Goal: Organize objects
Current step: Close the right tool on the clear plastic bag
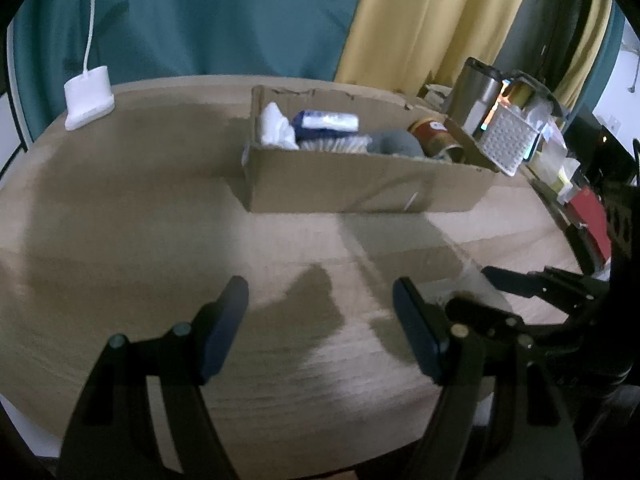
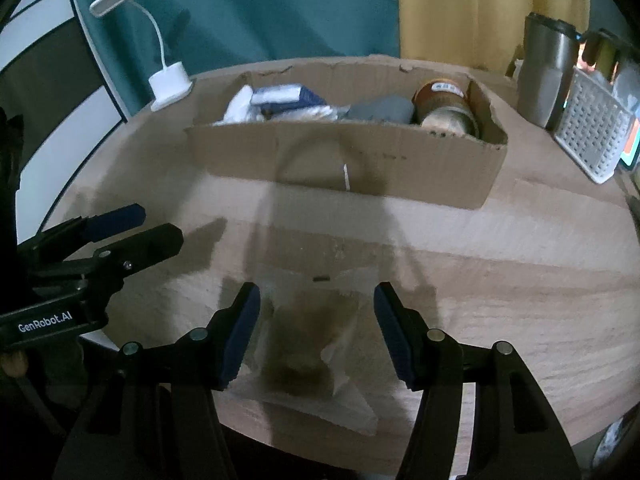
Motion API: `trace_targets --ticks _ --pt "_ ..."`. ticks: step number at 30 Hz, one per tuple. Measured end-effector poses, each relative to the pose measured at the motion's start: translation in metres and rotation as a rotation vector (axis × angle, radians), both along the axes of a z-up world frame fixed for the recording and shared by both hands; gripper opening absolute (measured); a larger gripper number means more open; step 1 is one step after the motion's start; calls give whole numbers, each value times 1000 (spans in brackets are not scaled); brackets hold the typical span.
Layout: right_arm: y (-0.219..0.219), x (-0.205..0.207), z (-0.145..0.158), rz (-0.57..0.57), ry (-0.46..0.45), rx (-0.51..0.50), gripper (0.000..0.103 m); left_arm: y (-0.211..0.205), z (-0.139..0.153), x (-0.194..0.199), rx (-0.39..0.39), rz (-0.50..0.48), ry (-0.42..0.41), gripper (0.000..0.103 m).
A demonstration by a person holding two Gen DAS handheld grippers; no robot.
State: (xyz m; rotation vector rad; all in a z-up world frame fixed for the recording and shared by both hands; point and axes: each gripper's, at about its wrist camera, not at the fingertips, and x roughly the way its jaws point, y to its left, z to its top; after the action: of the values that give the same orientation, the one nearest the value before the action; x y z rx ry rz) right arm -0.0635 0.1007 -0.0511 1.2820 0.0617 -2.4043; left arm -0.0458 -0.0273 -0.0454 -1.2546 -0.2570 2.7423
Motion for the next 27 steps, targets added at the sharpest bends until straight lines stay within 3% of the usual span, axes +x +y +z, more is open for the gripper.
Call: trace_targets --ticks 16,19,27 --pt "1 -4 -15 1 -32 0 62 0 -15 -7 -11 -4 -34 76" --pt "4 -5 -15 -7 -27 -4 55 -1 -16 -8 -12 -3 -39 76" --pt "6 -7 -13 -7 -16 -9 53 0 -15 -10 -13 -7 -37 76"
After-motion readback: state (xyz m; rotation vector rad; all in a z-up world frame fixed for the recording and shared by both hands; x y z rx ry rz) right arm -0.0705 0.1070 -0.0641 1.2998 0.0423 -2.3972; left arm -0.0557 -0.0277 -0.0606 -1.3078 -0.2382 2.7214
